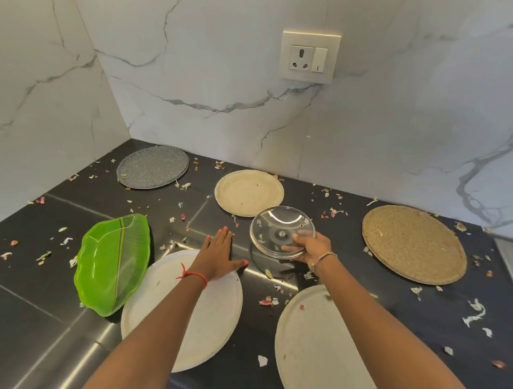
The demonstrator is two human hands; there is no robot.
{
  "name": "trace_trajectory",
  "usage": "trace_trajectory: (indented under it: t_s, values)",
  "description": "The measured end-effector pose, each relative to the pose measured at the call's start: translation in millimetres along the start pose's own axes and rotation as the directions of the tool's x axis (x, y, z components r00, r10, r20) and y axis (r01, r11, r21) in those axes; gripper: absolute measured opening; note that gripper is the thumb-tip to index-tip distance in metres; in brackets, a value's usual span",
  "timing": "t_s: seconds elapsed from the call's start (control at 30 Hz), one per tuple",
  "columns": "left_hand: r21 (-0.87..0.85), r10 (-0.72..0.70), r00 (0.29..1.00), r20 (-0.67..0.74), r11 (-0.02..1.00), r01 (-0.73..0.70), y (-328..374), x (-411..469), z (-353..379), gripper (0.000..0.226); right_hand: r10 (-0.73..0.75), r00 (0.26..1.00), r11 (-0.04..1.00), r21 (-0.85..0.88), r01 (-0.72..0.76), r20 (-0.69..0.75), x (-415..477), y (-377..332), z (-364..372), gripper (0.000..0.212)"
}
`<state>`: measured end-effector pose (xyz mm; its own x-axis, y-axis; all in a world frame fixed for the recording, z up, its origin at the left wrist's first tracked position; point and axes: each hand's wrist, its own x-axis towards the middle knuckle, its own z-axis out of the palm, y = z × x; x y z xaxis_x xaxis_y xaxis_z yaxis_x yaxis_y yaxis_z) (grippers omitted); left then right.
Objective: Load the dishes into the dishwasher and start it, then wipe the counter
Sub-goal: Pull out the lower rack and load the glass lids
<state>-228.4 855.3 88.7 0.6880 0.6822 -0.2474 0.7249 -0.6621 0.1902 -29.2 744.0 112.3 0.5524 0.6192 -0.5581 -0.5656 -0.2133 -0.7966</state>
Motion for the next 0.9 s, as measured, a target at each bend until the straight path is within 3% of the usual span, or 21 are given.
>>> trace_trajectory:
  t_s: [0.53,0.73,0.9]
  values:
    - [-0.055,-0.048,0.993,-0.109,0.998,0.042,70.2,-91.5,30.2,0.081,-0.088,0.996,0.991,0.101,0.09,-0.03,-63.7,14.8,-78.4,0.017]
    - [-0.054,-0.041,0.99,-0.135,0.998,0.034,92.5,-135.8,43.5,0.085,-0.097,0.993,0.988,0.117,0.104,-0.059,-103.9,25.9,-104.6,0.018]
    - [-0.089,-0.005,0.975,-0.224,0.996,-0.016,102.3,-164.5,60.4,0.102,-0.133,0.988,0.977,0.156,0.144,-0.078,-139.6,37.7,-130.3,0.018]
